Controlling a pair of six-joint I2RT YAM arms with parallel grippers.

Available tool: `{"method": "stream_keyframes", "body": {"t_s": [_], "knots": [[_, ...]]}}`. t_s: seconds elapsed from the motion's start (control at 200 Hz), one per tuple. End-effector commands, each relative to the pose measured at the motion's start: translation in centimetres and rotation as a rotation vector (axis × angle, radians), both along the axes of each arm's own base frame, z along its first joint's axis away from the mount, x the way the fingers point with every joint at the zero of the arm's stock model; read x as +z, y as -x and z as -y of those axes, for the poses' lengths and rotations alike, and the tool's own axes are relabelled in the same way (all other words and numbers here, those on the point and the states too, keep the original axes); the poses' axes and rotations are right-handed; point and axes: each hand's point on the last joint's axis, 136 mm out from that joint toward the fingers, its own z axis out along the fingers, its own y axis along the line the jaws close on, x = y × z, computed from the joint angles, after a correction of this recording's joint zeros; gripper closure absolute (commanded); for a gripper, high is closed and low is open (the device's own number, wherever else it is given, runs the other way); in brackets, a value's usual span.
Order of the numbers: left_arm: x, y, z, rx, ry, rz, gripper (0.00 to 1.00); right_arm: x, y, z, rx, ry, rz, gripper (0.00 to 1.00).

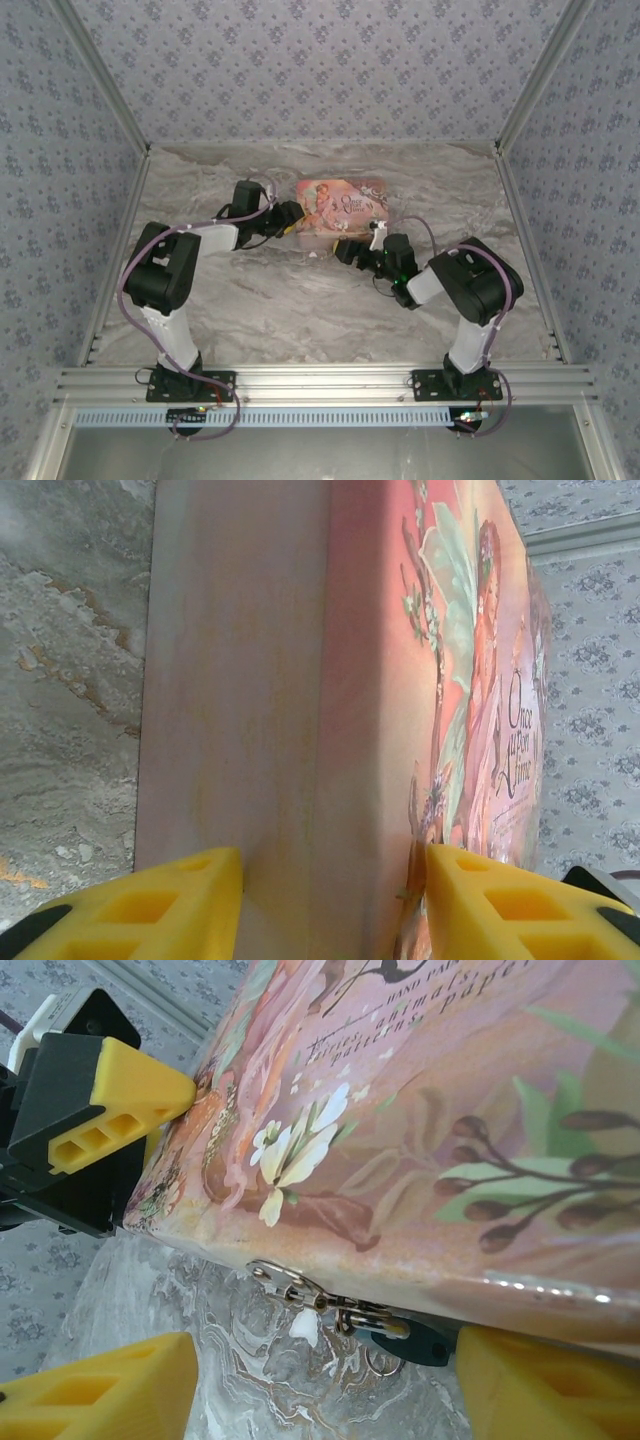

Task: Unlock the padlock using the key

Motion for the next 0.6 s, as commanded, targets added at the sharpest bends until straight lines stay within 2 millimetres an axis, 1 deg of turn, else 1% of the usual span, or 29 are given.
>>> {"method": "stream_keyframes", "body": {"t_s": [0.0,0.33,0.48,0.595], "knots": [[-1.8,1.7,0.1,-0.017,-0.025,-0.073,0.51,1.9,-0.7,-1.3,0.033,-0.049,0.06,0.32],[-2.1,1.7,0.2,-0.012,-0.019,-0.086,0.52,2.3,-1.5,-1.5,0.025,-0.058,0.091,0.33],[-2.0,1.7,0.3,-0.014,-0.012,-0.089,0.52,2.6,-2.0,-1.9,0.027,-0.072,0.113,0.38],[-2.0,1.7,0.3,-0.013,-0.012,-0.09,0.52,2.9,-2.2,-2.0,0.025,-0.078,0.124,0.39]]}}
